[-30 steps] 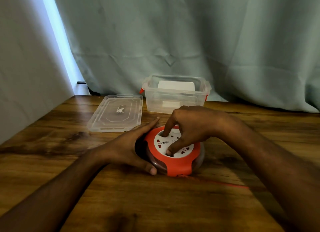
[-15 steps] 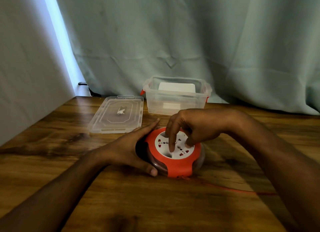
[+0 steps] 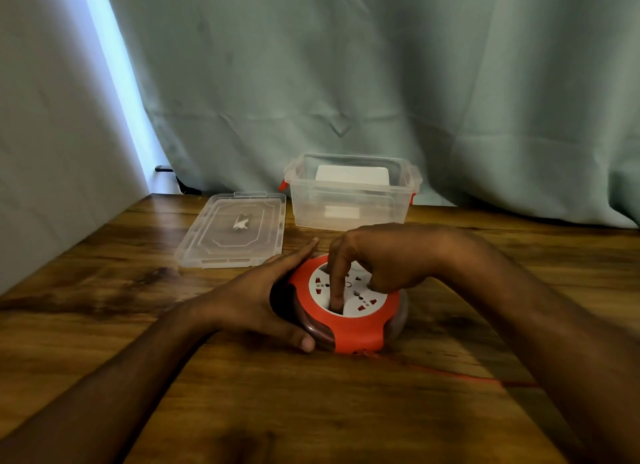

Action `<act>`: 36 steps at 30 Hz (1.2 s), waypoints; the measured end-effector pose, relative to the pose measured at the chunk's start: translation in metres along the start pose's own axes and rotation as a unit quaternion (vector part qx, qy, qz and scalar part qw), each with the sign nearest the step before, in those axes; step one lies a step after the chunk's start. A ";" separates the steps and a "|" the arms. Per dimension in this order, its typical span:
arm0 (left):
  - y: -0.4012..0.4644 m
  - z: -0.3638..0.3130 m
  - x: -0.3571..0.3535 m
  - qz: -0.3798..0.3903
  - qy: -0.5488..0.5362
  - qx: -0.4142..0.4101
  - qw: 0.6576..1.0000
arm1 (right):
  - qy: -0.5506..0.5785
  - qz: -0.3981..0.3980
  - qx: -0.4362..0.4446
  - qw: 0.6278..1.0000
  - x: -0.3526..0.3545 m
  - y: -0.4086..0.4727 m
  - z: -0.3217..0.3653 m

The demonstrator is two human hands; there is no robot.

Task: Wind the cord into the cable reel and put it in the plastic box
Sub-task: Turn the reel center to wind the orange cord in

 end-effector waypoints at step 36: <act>0.002 0.004 -0.002 0.001 0.004 -0.009 1.000 | -0.019 -0.017 0.002 1.000 0.010 -0.008 0.002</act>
Point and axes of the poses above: each hand's wrist, its own y-axis towards the middle knuckle, its own x-axis out of the back of the hand, z = x × y, the point moved 10 cm from there along y, towards the middle knuckle, and after that the axes turned 11 degrees about y, right-handed, at the moved point
